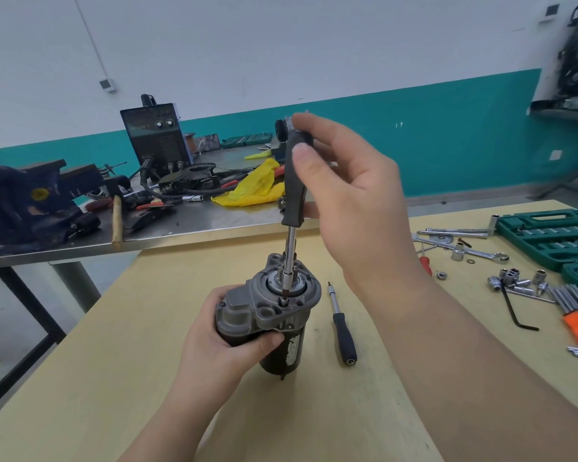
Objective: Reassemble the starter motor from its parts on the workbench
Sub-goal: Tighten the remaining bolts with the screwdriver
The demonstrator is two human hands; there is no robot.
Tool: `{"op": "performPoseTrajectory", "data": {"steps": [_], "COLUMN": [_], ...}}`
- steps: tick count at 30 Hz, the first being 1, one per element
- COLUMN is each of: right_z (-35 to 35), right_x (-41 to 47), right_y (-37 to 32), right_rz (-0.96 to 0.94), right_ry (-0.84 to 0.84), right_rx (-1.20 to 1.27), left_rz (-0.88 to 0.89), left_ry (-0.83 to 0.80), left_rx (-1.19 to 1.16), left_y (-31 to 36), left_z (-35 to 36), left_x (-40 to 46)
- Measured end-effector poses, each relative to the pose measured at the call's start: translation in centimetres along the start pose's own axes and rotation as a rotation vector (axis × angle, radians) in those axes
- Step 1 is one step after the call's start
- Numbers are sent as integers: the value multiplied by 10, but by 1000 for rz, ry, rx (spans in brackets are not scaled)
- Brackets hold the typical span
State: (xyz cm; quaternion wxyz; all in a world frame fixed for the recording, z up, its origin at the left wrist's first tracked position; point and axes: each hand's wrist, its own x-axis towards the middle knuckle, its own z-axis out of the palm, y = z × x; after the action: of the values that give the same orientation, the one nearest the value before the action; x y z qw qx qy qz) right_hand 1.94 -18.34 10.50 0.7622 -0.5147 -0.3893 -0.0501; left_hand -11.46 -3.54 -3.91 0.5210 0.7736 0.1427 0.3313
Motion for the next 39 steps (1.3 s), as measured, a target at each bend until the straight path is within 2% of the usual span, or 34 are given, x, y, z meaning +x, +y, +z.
{"op": "performPoseTrajectory", "data": {"steps": [3, 9, 15, 23, 28, 34, 39], "right_z": [0, -1, 1, 0, 2, 1, 2], "right_x": [0, 0, 0, -1, -1, -1, -1], "right_y": [1, 2, 2, 2, 0, 1, 2], "right_rz": [34, -58, 30, -41, 44, -66, 32], "right_ry": [-1, 31, 6, 34, 17, 5, -9], "right_rx": [37, -89, 24, -102, 23, -100, 22], "left_rz": [1, 11, 9, 9, 7, 12, 9], "left_ry": [0, -4, -5, -5, -16, -13, -19], "left_rx": [7, 1, -6, -2, -4, 11, 12], "left_y": [0, -2, -3, -4, -5, -5, -5], "left_z": [1, 0, 0, -1, -1, -1, -1], "left_x": [0, 1, 2, 1, 2, 2, 2]}}
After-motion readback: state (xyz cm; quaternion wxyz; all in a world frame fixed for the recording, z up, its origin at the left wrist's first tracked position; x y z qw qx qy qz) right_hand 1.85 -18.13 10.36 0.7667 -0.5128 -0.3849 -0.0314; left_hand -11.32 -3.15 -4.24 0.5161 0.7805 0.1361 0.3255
